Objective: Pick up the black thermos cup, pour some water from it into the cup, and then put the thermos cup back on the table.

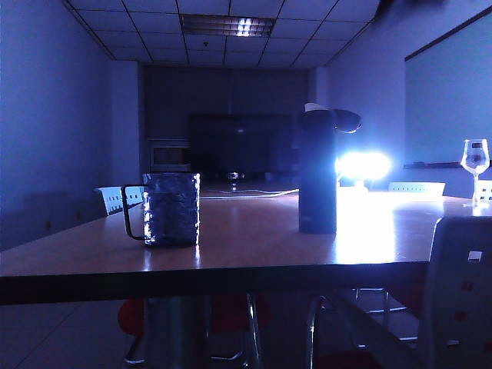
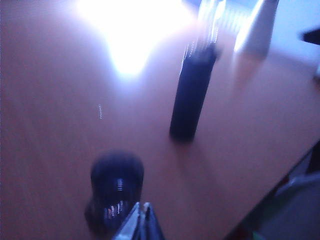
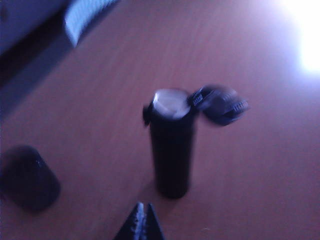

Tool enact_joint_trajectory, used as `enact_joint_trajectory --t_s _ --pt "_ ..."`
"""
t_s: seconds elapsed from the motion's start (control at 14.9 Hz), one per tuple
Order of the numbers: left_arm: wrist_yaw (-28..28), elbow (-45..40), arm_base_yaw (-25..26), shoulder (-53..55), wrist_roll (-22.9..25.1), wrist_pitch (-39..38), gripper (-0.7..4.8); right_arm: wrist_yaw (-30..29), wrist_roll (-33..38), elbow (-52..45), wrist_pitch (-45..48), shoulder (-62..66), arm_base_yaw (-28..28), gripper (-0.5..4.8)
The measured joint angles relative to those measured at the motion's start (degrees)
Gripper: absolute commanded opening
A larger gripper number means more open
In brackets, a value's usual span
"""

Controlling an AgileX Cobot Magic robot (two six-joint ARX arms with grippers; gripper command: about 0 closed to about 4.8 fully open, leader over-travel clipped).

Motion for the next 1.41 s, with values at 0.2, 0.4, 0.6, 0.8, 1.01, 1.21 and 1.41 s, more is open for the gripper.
enact_joint_trajectory --t_s 0.2,0.4,0.6,0.8,1.01,1.21,1.41 --pt "-4.17 0.04 0.0 -10.54 -0.11 -4.44 -0.07 4.39 0.07 -9.29 5.57 -13.97 0.37 -0.06" --pt "-6.21 -1.18 0.0 -19.1 -1.01 -14.69 -0.07 8.52 0.68 -30.21 20.02 -24.28 0.31 -0.06" --pt "-7.65 -7.8 0.0 -27.87 -1.14 -14.8 -0.07 8.83 3.58 -43.17 26.86 -27.12 0.31 -0.06" --pt "-10.49 -17.77 -0.02 -37.97 -2.82 -15.43 -0.07 8.87 3.76 -48.92 26.43 -26.97 0.31 -0.06" --pt "-15.98 -25.38 0.0 -39.93 -4.68 -10.97 -0.07 8.87 3.78 -48.98 22.4 -26.95 0.31 -0.06" --pt "-19.85 -29.92 0.0 -39.95 -7.74 -6.16 -0.07 8.9 3.76 -49.0 21.31 -26.97 0.31 -0.06" --pt "-22.6 -31.52 -0.02 -39.93 -7.74 -5.81 -0.07 8.92 3.78 -49.0 21.29 -26.97 0.31 -0.06"
